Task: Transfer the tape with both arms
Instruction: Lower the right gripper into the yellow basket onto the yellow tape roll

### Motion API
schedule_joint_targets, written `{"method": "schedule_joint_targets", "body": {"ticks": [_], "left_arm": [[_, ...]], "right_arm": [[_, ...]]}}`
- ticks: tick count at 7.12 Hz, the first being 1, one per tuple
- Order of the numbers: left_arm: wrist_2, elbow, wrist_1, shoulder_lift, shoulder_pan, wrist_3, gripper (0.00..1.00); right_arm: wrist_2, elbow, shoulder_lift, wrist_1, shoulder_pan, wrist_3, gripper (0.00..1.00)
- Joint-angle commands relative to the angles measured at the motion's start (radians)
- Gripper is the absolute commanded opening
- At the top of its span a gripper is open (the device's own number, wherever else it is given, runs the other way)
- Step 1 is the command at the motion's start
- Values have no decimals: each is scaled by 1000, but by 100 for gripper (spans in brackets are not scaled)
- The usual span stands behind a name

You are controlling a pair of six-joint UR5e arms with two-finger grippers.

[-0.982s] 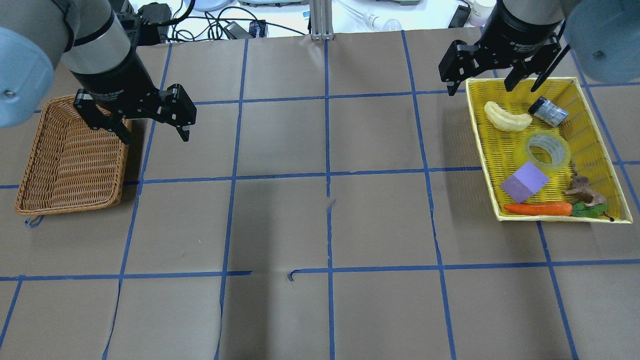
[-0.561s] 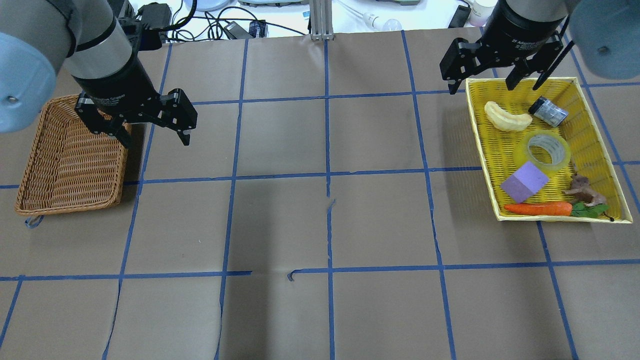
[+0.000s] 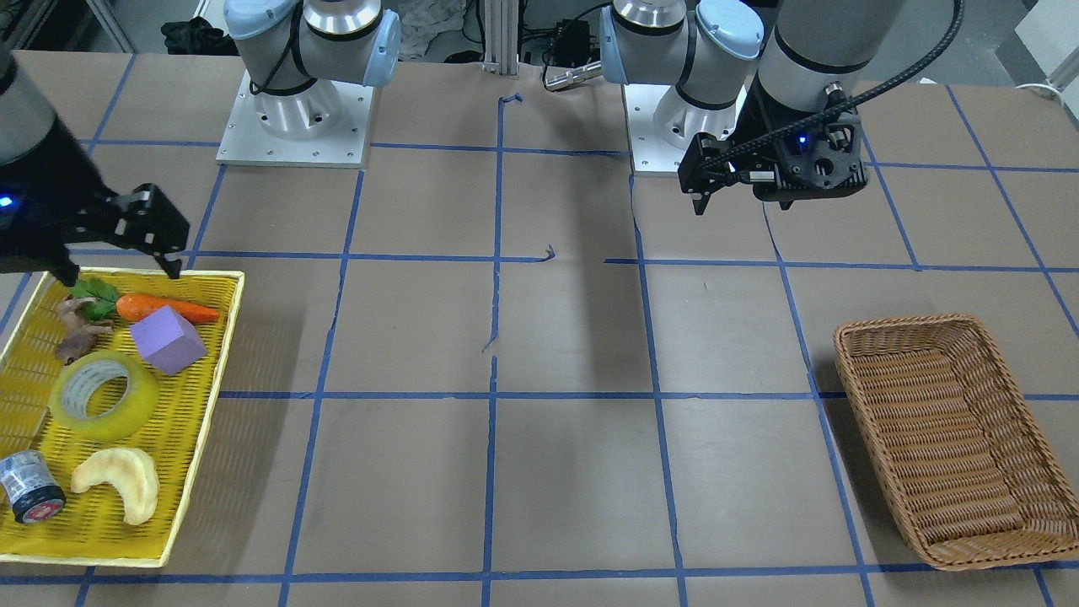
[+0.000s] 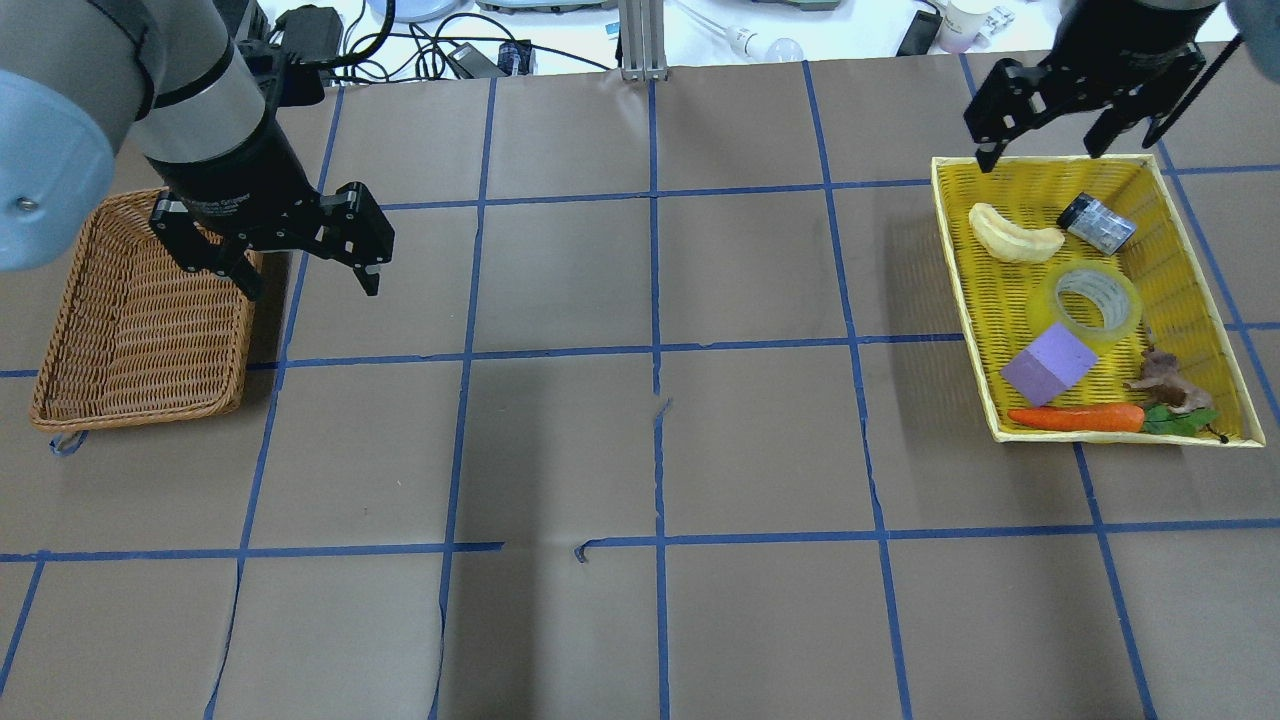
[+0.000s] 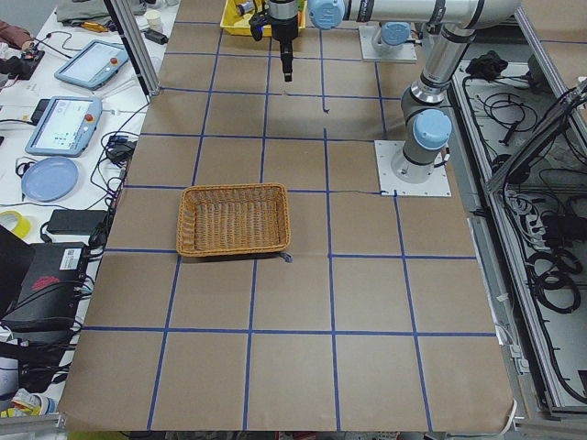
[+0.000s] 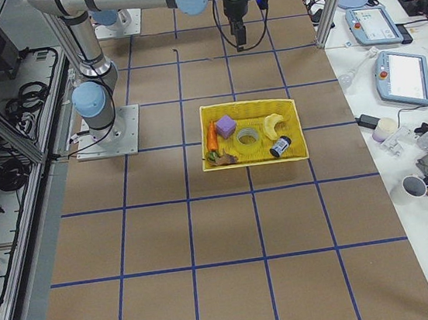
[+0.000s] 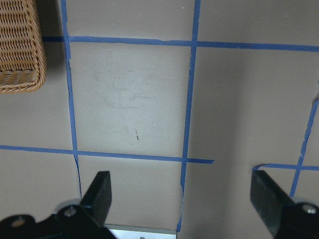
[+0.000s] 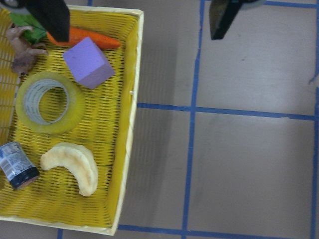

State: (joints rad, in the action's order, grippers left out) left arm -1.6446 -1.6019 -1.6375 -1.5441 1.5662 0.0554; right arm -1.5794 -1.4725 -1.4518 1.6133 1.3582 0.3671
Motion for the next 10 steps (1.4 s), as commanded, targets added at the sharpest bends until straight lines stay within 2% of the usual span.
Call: {"method": "schedule_joint_targets", "body": {"ticks": [1,2,3,4,5,8,10], "left_arm": [[-6,-3,1,1,0,0,100],[-6,-4,1,1,0,0,100],[-1,-3,1,2,0,0,100],[-9,-4,-1,2,0,0,100],[0,2,1,5,0,0,100],[-4,-4,-13,15,0,0,100],[-7,-18,-2,-1,-2,-5,100]], "right_arm": [[-2,-21,101,67,-155,386,100],[-5,-69,160,162,-209,506,100],[-2,-137,216,323,-252,641,100],[-4,-203,235,423,-280,730,100],[-7,-238,243,466,-290,742,88],[-1,-223,333,525,-311,641,86],[-4,-224,344,527,-311,636,63]]}}
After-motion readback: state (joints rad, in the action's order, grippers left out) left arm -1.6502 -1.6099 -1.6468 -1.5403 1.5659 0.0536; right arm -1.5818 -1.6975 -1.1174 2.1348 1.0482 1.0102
